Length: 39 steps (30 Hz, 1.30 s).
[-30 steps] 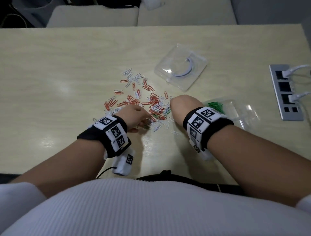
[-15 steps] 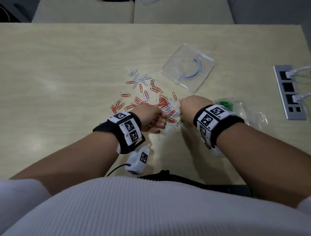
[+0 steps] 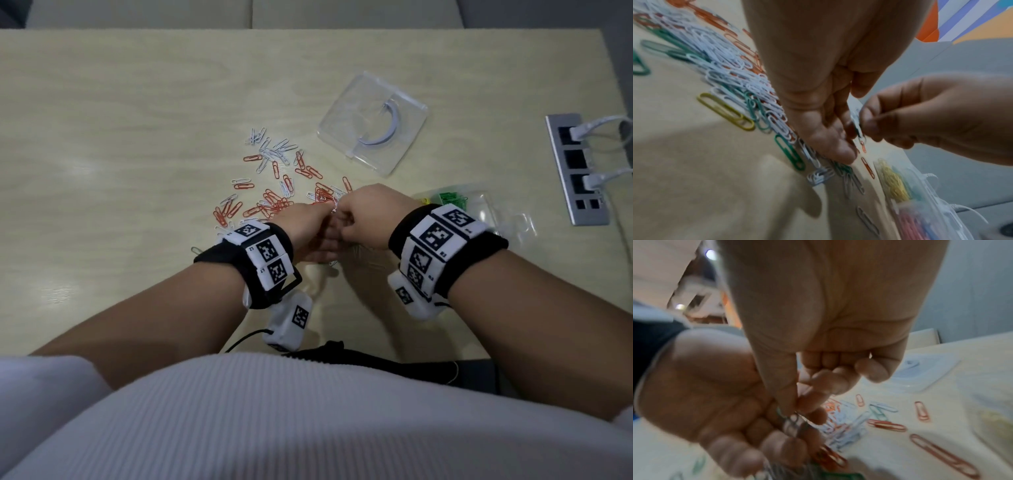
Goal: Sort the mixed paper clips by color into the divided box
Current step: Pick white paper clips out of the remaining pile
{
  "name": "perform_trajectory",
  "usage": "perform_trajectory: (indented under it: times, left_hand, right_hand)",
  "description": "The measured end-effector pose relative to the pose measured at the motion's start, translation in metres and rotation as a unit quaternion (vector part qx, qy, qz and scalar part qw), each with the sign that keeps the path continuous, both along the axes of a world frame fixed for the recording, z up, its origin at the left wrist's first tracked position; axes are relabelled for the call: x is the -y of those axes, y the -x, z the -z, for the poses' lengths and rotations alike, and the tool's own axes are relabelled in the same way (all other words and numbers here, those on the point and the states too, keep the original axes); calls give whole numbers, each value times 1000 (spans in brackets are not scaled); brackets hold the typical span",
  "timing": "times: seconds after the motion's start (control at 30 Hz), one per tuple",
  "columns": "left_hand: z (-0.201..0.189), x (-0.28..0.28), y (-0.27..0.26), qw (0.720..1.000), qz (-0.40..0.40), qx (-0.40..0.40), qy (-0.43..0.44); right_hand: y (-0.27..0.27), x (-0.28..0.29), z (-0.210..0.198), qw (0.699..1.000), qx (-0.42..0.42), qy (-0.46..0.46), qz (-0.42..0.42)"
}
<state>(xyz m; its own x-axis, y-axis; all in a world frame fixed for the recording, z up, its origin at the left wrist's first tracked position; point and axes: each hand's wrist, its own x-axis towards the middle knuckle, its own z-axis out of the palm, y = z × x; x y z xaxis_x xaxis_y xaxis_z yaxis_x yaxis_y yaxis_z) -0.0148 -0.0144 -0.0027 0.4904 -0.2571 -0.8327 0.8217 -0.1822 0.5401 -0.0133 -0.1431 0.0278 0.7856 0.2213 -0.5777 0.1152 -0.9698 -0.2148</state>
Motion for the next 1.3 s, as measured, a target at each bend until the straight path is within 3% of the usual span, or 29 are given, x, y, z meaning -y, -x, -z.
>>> perform_trajectory:
  times: [0.07,0.13,0.27,0.4,0.67,0.8,0.9,1.17,1.3]
  left_hand:
    - [-2,1,1,1000,3,-10,14]
    - [-2,-3,1,1000,22,-11,-10]
    - [2,-10,4,998,49,-4,-50]
    - [4,-12,7,997,48,3,-60]
    - [2,-5,4,1000,10,10,-18]
    - [0,-9,1,1000,23,-7,-16]
    - [-1,-14,1,999,22,0,-33]
    - [-3,-23,1,999,13,3,-45]
    - [-3,-27,0,999,0,1,-50]
  right_hand:
    - [-1,0,0,999,19,-36,22]
    - [0,5,7,998,46,-14,45]
    - [13,6,26,995,42,85,-8]
    - [16,4,29,993,53,101,-22]
    - [16,-6,6,989,35,-116,84]
    - [4,1,19,982,105,-14,154]
    - [-2,12,25,987,83,49,130]
    - [-18,15,28,991,67,90,69]
    - [-20,15,33,990,61,94,89]
